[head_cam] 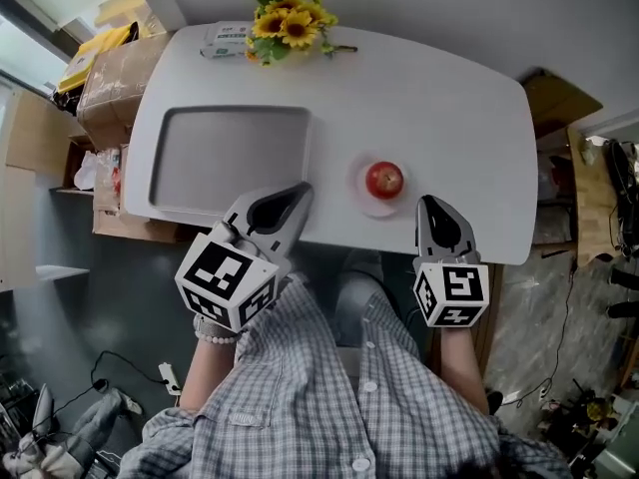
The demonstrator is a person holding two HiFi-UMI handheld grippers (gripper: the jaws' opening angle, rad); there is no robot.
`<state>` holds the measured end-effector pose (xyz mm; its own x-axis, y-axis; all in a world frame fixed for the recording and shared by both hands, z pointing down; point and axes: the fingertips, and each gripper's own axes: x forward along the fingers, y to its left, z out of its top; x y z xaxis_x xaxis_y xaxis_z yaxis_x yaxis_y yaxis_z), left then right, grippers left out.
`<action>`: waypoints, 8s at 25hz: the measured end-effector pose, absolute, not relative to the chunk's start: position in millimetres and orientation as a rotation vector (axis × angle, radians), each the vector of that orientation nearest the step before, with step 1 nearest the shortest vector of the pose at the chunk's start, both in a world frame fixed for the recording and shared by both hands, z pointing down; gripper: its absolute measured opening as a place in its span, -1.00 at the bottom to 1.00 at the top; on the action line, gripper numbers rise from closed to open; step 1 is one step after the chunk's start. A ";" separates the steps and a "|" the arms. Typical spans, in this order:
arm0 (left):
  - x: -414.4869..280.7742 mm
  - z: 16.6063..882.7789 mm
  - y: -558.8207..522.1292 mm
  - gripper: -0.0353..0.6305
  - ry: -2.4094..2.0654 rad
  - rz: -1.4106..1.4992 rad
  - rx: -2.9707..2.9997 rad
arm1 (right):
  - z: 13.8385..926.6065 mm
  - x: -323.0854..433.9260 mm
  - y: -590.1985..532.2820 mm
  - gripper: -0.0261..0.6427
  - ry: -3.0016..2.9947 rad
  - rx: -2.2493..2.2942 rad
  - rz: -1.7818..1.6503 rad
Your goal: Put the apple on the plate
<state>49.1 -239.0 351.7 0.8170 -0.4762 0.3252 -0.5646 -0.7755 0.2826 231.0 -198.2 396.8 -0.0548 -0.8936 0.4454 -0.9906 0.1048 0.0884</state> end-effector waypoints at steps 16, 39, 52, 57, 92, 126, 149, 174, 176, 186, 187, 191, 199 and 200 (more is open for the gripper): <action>123.5 468.8 -263.0 -0.86 -0.731 0.662 2.396 | 508.9 273.4 -224.4 -0.83 -1.929 1.523 0.683; 139.0 575.9 -255.3 -0.58 -0.769 0.810 2.056 | 571.7 282.2 -224.2 -0.66 -1.887 1.418 1.069; 134.1 584.1 -255.1 -0.58 -0.793 0.709 1.953 | 580.5 267.7 -222.0 -0.67 -1.912 1.426 1.302; 131.3 586.1 -258.6 -0.61 -0.820 0.668 1.907 | 581.8 263.0 -222.4 -0.67 -1.908 1.438 1.361; 115.6 545.3 -263.9 -0.75 -0.812 0.553 1.723 | 533.7 256.9 -229.2 -0.77 -1.805 1.566 1.643; -84.9 531.5 -311.1 -0.75 -1.109 0.278 1.592 | 528.7 60.4 -323.6 -0.77 -2.029 1.146 1.548; -147.0 582.0 -321.7 -0.75 -1.157 0.393 1.539 | 575.4 -5.1 -344.0 -0.77 -1.911 1.047 1.398; -136.4 470.2 -327.2 -0.87 -1.249 0.196 1.953 | 477.4 92.8 -325.5 -0.77 -2.167 1.512 1.194; -119.8 451.7 -325.4 -0.87 -1.238 0.231 2.057 | 458.8 108.2 -317.3 -0.78 -2.209 1.592 1.178; -19.8 360.9 -294.3 -0.87 -1.048 0.282 2.528 | 354.9 148.8 -262.3 -0.79 -2.385 1.776 0.716; -13.8 351.1 -290.6 -0.87 -1.038 0.257 2.551 | 345.1 153.7 -257.4 -0.79 -2.385 1.814 0.677; 4.3 315.3 -273.5 -0.87 -0.987 0.183 2.649 | 311.6 167.9 -235.8 -0.81 -2.364 1.958 0.557; 27.5 283.4 -242.0 -0.87 -0.822 0.164 2.788 | 267.0 173.3 -206.8 -0.81 -2.432 2.069 0.416; 29.3 282.8 -240.5 -0.87 -0.806 0.162 2.793 | 263.7 174.1 -205.8 -0.81 -2.430 2.075 0.393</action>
<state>29.3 -240.5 282.8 0.8425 -0.5116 0.1687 -0.5370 -0.8222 0.1885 174.1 -205.8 263.7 -0.1672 -0.9810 0.0983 -0.9620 0.1405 -0.2343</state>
